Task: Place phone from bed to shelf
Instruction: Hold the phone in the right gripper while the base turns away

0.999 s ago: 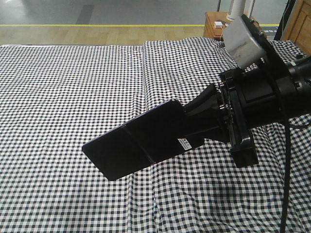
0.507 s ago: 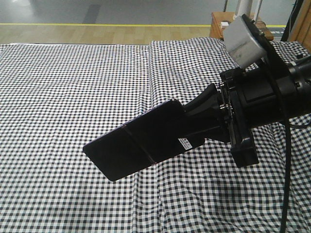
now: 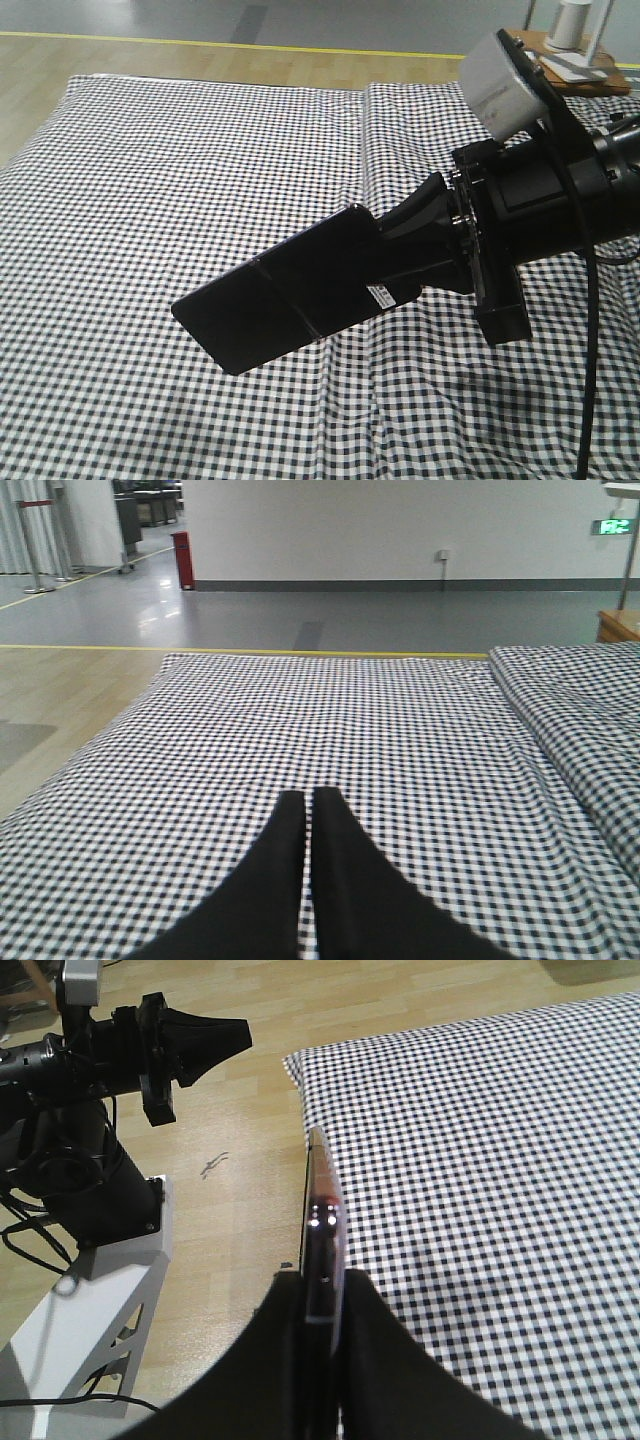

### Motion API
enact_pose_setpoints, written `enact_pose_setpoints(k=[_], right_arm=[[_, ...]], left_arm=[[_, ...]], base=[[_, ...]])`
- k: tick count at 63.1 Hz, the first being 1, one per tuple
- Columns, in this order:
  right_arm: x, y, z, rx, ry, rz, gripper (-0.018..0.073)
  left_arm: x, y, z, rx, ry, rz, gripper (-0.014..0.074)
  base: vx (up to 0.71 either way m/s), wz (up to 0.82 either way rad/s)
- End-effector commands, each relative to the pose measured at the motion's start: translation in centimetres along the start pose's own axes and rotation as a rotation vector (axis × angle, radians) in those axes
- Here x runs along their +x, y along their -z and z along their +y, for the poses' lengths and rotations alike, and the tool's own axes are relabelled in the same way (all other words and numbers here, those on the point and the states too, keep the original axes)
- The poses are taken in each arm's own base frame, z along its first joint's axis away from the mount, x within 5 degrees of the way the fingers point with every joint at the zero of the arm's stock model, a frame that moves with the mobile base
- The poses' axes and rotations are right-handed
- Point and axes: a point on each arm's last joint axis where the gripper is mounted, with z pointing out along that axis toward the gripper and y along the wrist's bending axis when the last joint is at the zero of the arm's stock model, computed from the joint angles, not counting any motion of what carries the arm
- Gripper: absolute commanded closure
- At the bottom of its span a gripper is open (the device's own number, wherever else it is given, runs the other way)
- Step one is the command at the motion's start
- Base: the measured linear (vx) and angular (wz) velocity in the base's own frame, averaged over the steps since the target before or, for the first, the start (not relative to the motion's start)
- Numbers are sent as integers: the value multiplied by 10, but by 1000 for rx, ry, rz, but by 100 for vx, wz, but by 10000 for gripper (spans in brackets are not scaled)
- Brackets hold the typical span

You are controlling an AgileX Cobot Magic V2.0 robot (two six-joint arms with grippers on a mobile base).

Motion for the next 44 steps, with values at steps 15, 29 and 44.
enact_pose_setpoints(k=[15, 29, 44], right_arm=[[-15, 9, 16, -66, 17, -87, 562], [-15, 9, 16, -66, 17, -87, 562], [-15, 9, 16, -66, 17, -87, 562]], left_arm=[[-14, 3, 2, -10, 14, -107, 595], [-14, 3, 2, -10, 14, -107, 595], [-14, 3, 2, -10, 14, -107, 595]], base=[[-5, 32], [-5, 38], [-6, 45]])
